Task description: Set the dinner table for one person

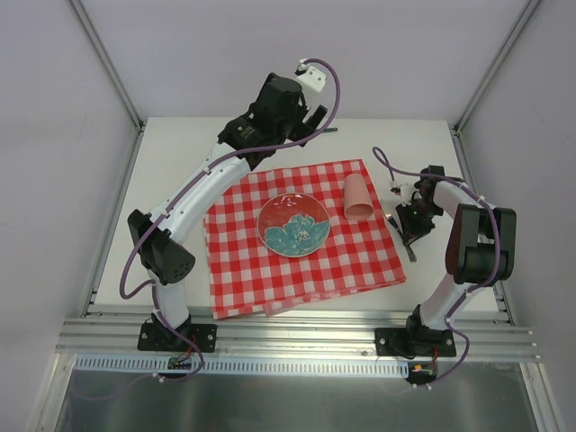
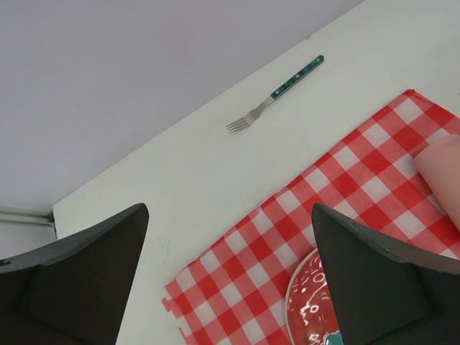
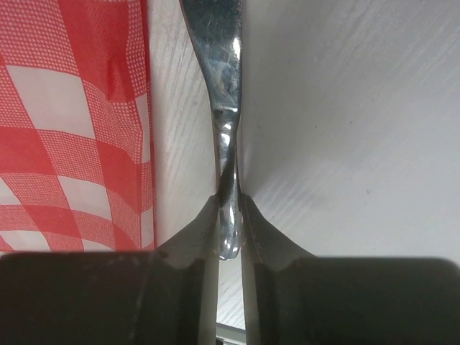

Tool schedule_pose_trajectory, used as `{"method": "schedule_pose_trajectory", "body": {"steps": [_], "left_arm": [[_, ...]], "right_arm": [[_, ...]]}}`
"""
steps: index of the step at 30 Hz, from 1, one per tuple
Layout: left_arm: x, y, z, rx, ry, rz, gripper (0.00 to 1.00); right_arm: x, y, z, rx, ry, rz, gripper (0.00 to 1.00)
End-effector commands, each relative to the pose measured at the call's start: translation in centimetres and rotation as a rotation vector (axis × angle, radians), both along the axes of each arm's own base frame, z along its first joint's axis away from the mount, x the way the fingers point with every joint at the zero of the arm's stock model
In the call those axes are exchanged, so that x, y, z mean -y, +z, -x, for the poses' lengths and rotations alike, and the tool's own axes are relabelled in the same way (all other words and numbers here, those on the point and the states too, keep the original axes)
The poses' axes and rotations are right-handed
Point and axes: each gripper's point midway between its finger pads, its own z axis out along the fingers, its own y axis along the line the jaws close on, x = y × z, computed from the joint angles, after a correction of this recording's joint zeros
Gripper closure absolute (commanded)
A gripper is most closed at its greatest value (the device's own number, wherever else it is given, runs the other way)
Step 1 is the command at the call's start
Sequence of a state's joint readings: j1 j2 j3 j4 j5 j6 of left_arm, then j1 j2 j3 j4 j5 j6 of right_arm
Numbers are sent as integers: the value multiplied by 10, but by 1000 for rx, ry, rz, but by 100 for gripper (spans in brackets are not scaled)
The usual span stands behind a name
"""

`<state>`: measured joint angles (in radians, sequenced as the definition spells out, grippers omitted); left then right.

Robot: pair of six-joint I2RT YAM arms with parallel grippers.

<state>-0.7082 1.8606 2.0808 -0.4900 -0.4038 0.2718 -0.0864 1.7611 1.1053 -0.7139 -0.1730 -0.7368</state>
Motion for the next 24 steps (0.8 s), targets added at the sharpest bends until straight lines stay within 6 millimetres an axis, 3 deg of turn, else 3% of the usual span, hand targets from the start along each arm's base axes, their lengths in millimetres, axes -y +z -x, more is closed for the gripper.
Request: {"method": "schedule_pose_trajectory", "body": {"steps": [1, 16, 18, 19, 24], "left_arm": [[4, 26, 1, 56, 8, 54, 1], [5, 25, 1, 56, 6, 52, 1], [4, 25, 0, 57, 7, 51, 1], [5, 24, 1, 55, 5, 49, 1], [6, 23, -1, 53, 5, 54, 1]], "right_arm": [[-6, 13, -4, 21, 4, -25, 100], [-5, 6, -4, -3, -13, -24, 98], [-3, 5, -5, -1, -16, -12, 86], [-1, 5, -4, -2, -14, 1, 76], [-1, 1, 3, -18, -10, 5, 50]]}}
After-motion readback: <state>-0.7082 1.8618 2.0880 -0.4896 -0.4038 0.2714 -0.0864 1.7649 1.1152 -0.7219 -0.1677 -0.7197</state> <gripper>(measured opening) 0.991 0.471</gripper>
